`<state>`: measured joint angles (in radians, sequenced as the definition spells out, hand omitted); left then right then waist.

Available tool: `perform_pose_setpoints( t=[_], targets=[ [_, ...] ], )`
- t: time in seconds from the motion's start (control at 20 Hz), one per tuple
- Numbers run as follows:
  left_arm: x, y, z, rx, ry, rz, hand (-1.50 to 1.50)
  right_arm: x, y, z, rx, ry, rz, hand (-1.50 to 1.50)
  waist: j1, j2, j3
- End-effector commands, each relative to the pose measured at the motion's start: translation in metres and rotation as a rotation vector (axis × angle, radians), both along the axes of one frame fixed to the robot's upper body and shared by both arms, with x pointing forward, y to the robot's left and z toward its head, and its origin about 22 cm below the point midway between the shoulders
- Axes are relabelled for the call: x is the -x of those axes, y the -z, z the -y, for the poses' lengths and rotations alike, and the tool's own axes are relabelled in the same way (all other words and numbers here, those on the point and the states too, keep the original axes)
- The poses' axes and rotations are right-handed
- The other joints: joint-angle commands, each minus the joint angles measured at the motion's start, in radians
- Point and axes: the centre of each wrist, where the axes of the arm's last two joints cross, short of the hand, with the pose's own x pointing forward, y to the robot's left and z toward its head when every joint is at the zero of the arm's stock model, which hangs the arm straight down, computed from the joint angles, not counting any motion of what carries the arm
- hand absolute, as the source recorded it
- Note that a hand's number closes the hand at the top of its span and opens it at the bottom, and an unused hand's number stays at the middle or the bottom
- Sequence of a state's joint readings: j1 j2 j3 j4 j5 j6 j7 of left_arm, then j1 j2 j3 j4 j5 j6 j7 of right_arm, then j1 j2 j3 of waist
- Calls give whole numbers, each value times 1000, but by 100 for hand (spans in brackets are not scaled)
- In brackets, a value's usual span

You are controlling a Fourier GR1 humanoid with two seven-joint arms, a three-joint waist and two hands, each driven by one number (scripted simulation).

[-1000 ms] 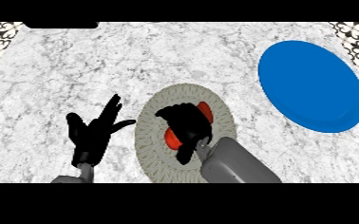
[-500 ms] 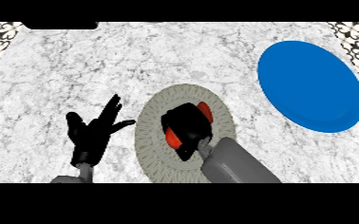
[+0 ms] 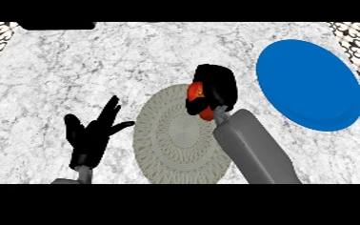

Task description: Pick the tomato from the placemat and place it in the plate

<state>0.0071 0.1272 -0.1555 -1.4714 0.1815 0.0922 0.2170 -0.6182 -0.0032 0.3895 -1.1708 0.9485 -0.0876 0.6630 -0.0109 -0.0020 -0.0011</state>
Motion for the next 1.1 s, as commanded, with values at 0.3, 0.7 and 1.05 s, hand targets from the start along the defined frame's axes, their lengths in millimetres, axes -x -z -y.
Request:
perform_pose_setpoints(
  t=[0.3,0.7,1.05],
  targets=[
    [3,7,-8,-44,2,-26,0,-62,-73,20,-66,791,410,150,58,19,-4],
    [1,2,5,-43,17,-7,0,-74,-93,33,-168,1041,607,150,52,12,1],
    [-5,-6,0,-52,-13,-18,0,-75,-72,74,-129,1163,745,150,42,14,2]
  ],
)
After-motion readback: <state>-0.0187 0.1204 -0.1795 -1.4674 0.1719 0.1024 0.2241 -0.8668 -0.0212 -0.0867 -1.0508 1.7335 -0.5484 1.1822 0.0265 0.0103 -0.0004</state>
